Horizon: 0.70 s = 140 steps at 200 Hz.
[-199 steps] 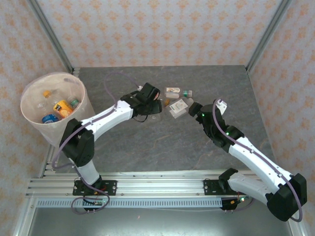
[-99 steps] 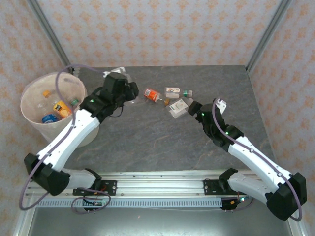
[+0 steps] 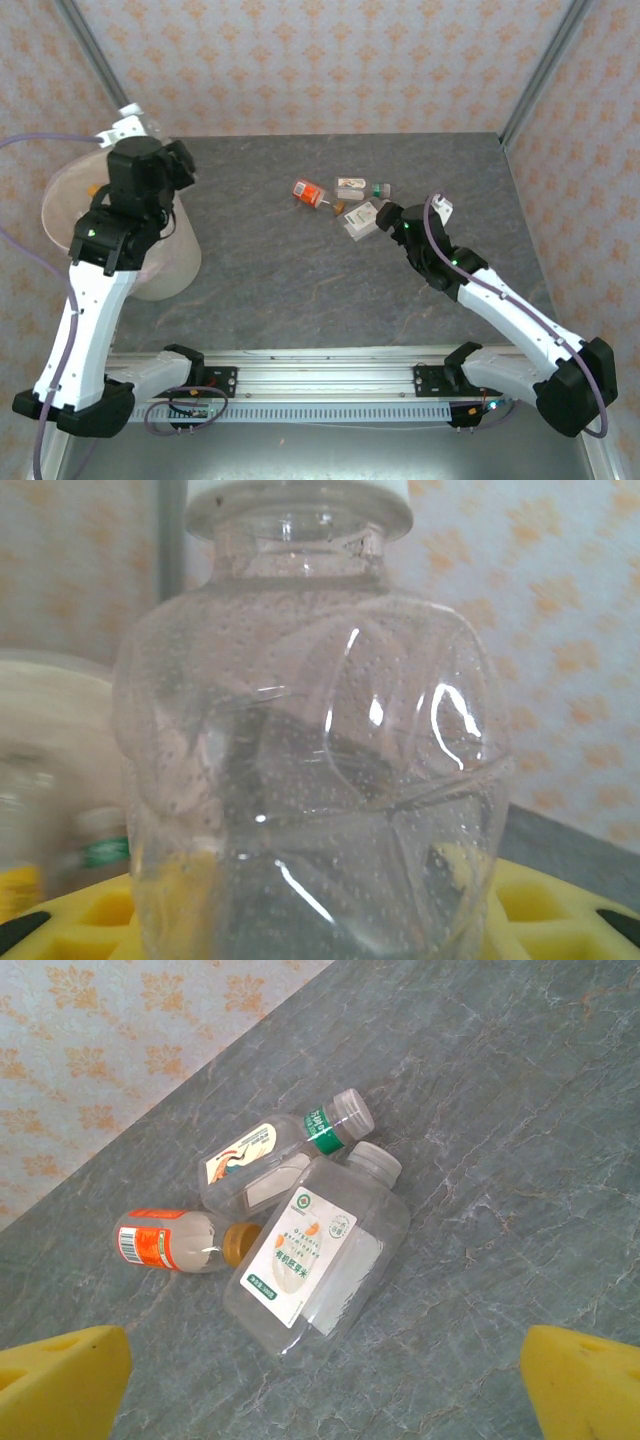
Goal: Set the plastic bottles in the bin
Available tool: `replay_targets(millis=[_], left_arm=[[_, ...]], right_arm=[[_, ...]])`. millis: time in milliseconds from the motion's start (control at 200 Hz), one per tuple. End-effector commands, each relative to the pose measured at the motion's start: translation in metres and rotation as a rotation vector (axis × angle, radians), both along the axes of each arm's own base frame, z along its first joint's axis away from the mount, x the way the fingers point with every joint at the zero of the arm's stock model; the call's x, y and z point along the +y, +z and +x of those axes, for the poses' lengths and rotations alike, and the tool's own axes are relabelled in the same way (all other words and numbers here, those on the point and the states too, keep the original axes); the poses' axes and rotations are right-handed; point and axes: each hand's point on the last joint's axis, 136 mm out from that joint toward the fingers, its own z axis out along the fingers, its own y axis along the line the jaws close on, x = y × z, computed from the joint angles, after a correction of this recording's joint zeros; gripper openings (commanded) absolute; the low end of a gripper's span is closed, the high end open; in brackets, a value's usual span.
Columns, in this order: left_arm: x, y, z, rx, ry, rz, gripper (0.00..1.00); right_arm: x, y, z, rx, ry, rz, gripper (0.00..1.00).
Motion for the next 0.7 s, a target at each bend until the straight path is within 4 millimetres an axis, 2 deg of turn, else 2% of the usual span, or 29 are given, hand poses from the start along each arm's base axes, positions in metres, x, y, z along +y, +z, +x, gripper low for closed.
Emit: replay_targets(millis=[0,205,330,415,545,630,696], left_arm=[[0.040,0.001,-0.024,0.048,0.138,0.071,0.47],[0.081,-0.014,-0.037,0.071,0.271,0.014,0.46],[0.096,-0.031,-0.037,0.066,0.308,-0.072,0.47],[0.098,-0.043,-0.030,0.056,0.292,-0.159,0.48],[0.102,-0.062,-0.014,0.068,0.313,-0.244,0.58],[0.103,-0.069,-0.005,0.103,0.325,-0.289,0.78],[0.098,-0.069,0.003,0.104,0.297,-0.319,0.83]], right_arm=[[0.002,0.015,0.006,-0.038,-0.009,0.027,1.00],[0.003,0.015,0.007,-0.038,-0.004,0.026,1.00],[0.002,0.016,0.006,-0.038,-0.002,0.023,1.00],[0.000,0.017,0.005,-0.040,-0.006,0.016,1.00],[-0.002,0.016,0.003,-0.041,-0.012,0.009,1.00],[-0.002,0.017,0.002,-0.041,-0.010,0.010,1.00],[-0.003,0.018,0.002,-0.041,-0.011,0.009,1.00]])
